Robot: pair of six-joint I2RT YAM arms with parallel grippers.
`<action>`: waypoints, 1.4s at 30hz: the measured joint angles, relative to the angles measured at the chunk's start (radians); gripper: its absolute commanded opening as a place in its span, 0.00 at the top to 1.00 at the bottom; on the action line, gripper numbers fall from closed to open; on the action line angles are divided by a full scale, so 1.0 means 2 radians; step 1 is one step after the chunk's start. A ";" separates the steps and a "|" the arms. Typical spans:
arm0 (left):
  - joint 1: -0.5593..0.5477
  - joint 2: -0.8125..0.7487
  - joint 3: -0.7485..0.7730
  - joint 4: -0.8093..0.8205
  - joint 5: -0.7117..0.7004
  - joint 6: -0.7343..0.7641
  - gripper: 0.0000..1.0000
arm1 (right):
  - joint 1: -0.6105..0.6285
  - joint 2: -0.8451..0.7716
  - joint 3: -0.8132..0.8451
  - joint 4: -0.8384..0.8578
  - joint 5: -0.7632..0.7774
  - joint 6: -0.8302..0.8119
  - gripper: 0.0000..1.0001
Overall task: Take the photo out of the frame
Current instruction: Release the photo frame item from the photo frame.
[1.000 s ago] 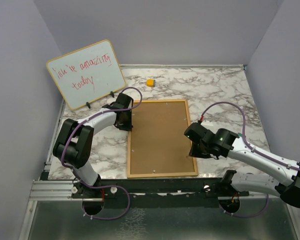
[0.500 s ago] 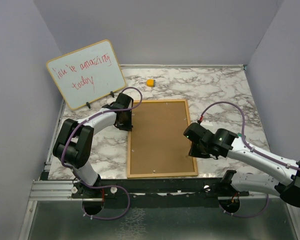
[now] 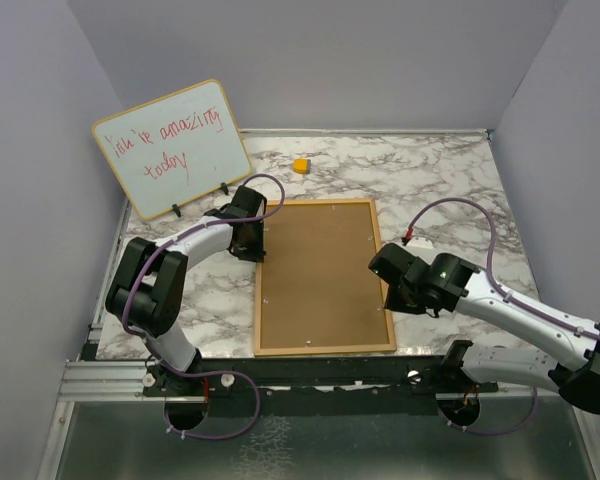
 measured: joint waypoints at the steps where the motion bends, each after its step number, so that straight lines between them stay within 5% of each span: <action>1: 0.000 0.000 0.000 0.000 0.000 0.000 1.00 | 0.000 -0.001 0.004 -0.008 0.004 0.002 0.99; 42: -0.001 0.000 0.000 0.000 0.000 0.000 1.00 | 0.000 -0.002 -0.006 -0.010 0.016 0.003 1.00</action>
